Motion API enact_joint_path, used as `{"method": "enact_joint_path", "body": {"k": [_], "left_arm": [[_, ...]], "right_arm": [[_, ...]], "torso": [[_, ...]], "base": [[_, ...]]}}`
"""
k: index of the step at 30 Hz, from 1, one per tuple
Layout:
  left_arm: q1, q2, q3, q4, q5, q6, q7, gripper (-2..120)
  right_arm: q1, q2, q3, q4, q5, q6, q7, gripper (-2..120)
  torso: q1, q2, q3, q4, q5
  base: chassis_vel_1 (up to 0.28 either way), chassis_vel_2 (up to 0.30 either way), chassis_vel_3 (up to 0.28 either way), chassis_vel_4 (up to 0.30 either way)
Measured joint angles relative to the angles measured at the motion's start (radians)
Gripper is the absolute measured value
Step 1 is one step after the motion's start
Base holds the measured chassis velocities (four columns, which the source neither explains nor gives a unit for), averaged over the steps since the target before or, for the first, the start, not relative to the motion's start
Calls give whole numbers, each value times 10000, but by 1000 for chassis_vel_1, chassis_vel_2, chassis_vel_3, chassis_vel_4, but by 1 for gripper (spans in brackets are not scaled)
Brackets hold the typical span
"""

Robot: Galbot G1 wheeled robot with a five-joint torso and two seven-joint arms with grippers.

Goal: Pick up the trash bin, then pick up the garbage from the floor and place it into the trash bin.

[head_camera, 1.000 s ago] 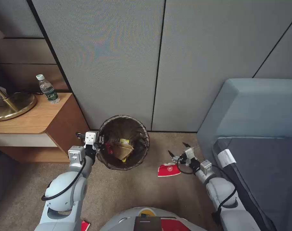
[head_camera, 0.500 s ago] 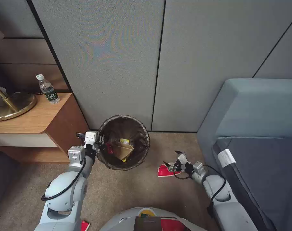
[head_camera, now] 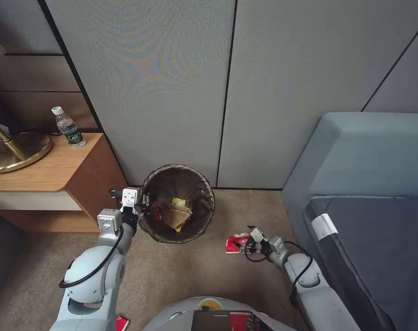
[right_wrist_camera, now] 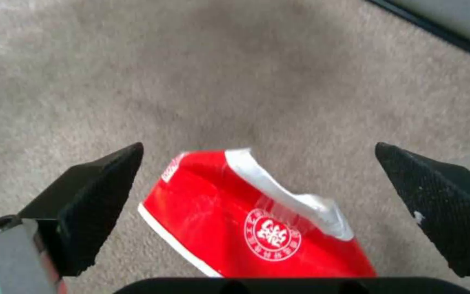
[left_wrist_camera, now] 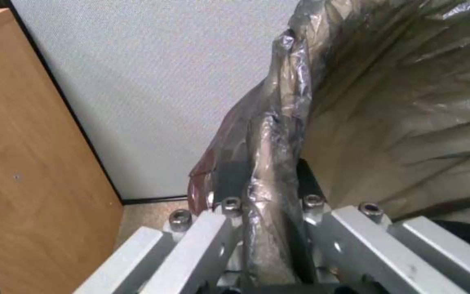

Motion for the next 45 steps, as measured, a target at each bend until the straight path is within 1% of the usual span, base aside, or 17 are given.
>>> {"method": "enact_joint_path", "body": {"k": [10, 12, 17, 22, 29, 40, 44, 45], "left_arm": [[10, -7, -39, 4, 6, -5, -5, 3], [19, -4, -72, 7, 6, -7, -5, 3], [7, -8, -81, 44, 4, -12, -4, 3], [-13, -18, -96, 69, 4, -18, -6, 3], [-22, -20, -123, 82, 1, -20, -7, 3], [-29, -32, -45, 110, 34, -30, -7, 3], [-22, -29, -47, 110, 38, -33, -7, 3], [-20, -29, -48, 109, 40, -34, -7, 3]], "right_arm": [[531, 33, -239, -863, -251, 6, 69, 100], [919, -29, -426, -1273, -422, 6, 112, 100], [1462, -261, -814, -1679, -497, -21, 90, 100], [1826, -303, -1152, -2053, -610, -92, 85, 100], [1859, -159, -1313, -2275, -891, -60, 70, 100], [1568, -121, -1230, -2281, -1014, 58, 68, 100], [1558, -84, -1172, -2377, -1065, 83, 37, 93], [1552, -67, -1164, -2385, -1082, 83, 29, 88]], "torso": [[0, 0, 0, 0, 0], [0, 0, 0, 1, 0], [0, 0, 0, 1, 0], [0, 0, 0, 0, 1], [0, 0, 0, 0, 0], [0, 0, 0, 0, 0], [0, 0, 0, 0, 0], [0, 0, 0, 0, -2]], "base": [[0, 0, 0, 0], [0, 0, 0, 0], [0, 0, 0, 0], [0, 0, 0, 0], [0, 0, 0, 0], [0, 0, 0, 0], [0, 0, 0, 0], [0, 0, 0, 0]]}}
